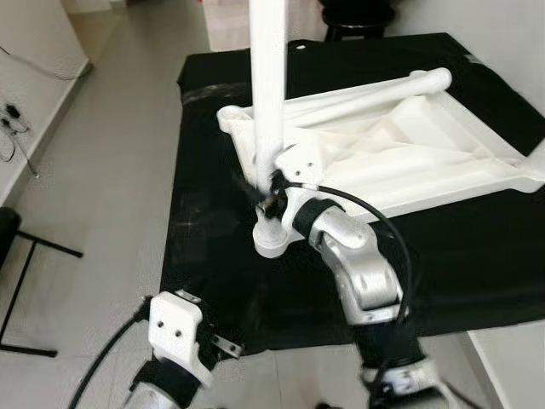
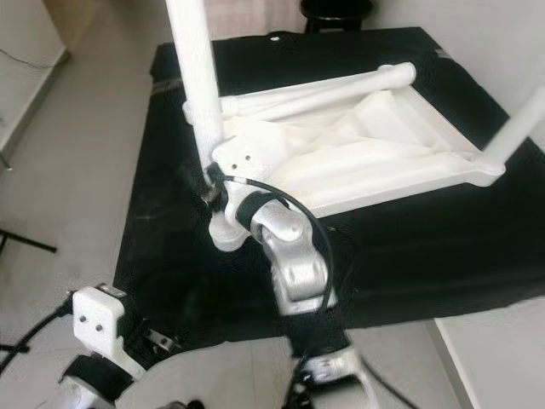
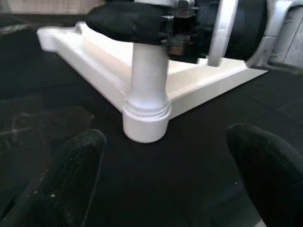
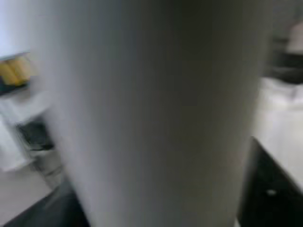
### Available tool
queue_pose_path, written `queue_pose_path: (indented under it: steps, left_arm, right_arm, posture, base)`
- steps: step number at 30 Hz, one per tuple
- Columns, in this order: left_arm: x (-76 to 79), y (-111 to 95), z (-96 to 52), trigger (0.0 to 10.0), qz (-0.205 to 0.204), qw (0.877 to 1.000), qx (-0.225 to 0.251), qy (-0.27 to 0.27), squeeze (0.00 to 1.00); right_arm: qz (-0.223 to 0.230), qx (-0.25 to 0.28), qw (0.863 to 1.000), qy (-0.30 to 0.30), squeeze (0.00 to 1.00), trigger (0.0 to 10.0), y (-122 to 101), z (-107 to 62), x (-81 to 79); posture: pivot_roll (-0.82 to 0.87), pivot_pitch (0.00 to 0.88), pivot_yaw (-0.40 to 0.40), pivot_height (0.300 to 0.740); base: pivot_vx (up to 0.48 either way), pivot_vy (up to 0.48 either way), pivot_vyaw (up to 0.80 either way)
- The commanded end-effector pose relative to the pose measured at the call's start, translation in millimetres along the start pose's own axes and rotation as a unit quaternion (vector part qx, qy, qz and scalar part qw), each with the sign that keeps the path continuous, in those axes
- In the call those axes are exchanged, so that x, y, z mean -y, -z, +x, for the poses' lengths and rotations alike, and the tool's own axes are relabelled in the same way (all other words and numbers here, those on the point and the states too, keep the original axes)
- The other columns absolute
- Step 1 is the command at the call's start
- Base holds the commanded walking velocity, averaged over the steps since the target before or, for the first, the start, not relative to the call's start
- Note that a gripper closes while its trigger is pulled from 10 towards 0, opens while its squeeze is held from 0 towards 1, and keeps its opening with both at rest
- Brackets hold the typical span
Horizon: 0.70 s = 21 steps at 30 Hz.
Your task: Building children table
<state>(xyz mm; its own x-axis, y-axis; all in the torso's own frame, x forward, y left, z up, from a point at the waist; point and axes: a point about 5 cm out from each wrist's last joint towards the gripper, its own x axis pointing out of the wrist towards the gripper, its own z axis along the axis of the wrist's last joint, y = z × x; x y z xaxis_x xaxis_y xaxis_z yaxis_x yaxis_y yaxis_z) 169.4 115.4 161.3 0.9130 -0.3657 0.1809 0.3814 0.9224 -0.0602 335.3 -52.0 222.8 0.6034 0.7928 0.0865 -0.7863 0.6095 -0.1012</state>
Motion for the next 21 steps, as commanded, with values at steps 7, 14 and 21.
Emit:
queue_pose_path:
  steps: [7,14,21]
  left_arm:
    - [2.8,2,-2.1,10.0,0.000,1.000,-0.010,-0.002,0.00]
    - [7.3,0,-7.0,10.0,-0.001,1.000,-0.013,-0.001,0.00]
    - [11.1,-2,-10.5,10.0,-0.003,1.000,-0.016,-0.001,0.00]
  right_arm:
    - [-0.028,0.033,0.975,-0.216,0.00,10.0,-21,1.5,-1.1]
    - [-0.061,-0.011,0.934,-0.351,0.00,10.0,-29,7.2,6.7]
    - [-0.042,0.002,0.923,-0.383,0.00,0.0,-42,12.1,19.0]
  posture:
    - [0.08,0.239,0.001,0.740]
    - [0.10,0.263,-0.001,0.740]
    - [0.12,0.285,-0.003,0.740]
  base:
    - [0.000,0.000,0.00]
    - [0.000,0.000,0.00]
    - [0.000,0.000,0.00]
